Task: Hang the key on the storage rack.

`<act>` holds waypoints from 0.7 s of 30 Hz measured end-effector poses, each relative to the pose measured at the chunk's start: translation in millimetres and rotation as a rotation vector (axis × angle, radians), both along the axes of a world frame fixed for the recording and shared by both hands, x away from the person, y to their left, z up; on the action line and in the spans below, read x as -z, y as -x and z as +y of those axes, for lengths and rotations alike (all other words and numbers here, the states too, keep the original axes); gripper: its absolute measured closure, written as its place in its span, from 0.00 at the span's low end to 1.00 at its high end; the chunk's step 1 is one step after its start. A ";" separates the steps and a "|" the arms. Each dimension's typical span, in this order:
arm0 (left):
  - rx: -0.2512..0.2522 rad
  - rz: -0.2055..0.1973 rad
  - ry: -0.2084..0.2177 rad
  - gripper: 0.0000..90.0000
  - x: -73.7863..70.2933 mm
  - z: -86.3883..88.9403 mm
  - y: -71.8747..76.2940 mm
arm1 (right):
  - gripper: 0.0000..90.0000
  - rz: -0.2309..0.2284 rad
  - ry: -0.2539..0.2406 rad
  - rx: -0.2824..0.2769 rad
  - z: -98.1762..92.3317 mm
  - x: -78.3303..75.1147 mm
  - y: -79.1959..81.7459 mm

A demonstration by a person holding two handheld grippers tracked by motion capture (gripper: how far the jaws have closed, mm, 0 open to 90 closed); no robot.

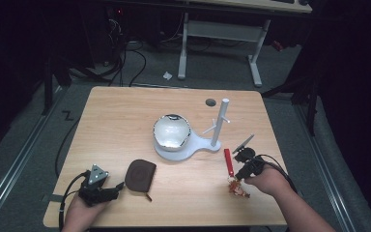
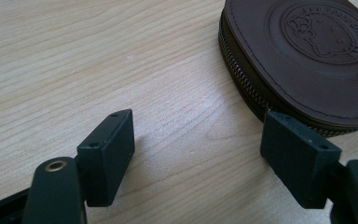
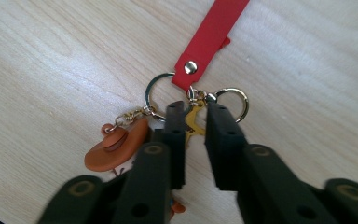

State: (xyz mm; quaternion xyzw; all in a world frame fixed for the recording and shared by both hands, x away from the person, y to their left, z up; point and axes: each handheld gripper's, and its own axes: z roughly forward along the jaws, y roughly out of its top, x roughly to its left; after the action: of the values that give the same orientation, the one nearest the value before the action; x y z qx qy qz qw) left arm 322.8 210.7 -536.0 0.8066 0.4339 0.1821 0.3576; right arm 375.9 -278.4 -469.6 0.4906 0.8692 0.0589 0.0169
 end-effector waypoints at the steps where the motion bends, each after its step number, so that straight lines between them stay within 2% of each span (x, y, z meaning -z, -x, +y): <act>1: 0.000 0.000 0.000 0.29 0.0 0.0 0.0 | 0.82 0.000 0.000 0.000 0.0 0.0 0.0; 3: 0.001 0.000 0.000 0.29 0.0 0.1 0.0 | 0.78 0.035 -0.033 0.044 -2.0 5.8 -1.6; 4: 0.000 0.000 0.000 0.29 0.0 0.1 0.0 | 0.75 0.059 -0.072 0.069 -4.3 9.8 -3.0; 5: 0.000 0.000 0.000 0.29 0.0 0.1 0.1 | 0.73 0.065 -0.085 0.086 -5.0 11.8 -3.5; 7: 0.001 0.000 0.000 0.29 0.0 0.2 0.2 | 0.68 0.039 -0.054 0.106 -3.4 14.6 -4.3; 8: 0.002 0.000 0.000 0.29 0.0 0.2 0.3 | 0.69 0.027 -0.015 0.098 -0.6 14.6 -5.1; 10: 0.002 0.000 0.000 0.29 0.0 0.2 0.2 | 0.69 0.029 -0.015 0.104 0.1 14.6 -5.0; 12: 0.002 -0.001 0.000 0.29 0.1 0.1 0.0 | 0.70 0.023 0.009 0.080 3.0 14.9 -5.0; 14: 0.002 0.001 -0.001 0.29 -0.1 0.1 0.0 | 0.78 0.029 0.031 0.056 9.0 15.4 -5.5; 16: 0.003 0.002 -0.002 0.29 -0.1 0.1 0.0 | 0.81 0.034 0.056 0.027 13.8 15.0 -6.0; 17: 0.003 0.002 -0.002 0.29 -0.1 0.1 0.0 | 0.90 0.036 0.066 0.026 15.6 14.1 -6.4; 18: 0.003 0.002 -0.002 0.29 -0.2 0.1 0.0 | 0.90 0.036 0.066 0.026 15.6 14.1 -6.4; 19: 0.003 0.001 -0.001 0.29 -0.1 0.1 0.1 | 0.95 0.029 0.075 -0.007 16.7 13.9 -6.0; 21: 0.003 0.001 -0.001 0.29 -0.1 0.1 0.4 | 0.98 0.027 0.075 -0.015 16.2 13.7 -5.5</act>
State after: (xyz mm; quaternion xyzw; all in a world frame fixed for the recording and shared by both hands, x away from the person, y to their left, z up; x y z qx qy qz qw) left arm 322.5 210.8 -535.9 0.8074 0.4329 0.1813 0.3574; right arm 381.5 -262.3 -483.3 0.4838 0.8746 0.0195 0.0231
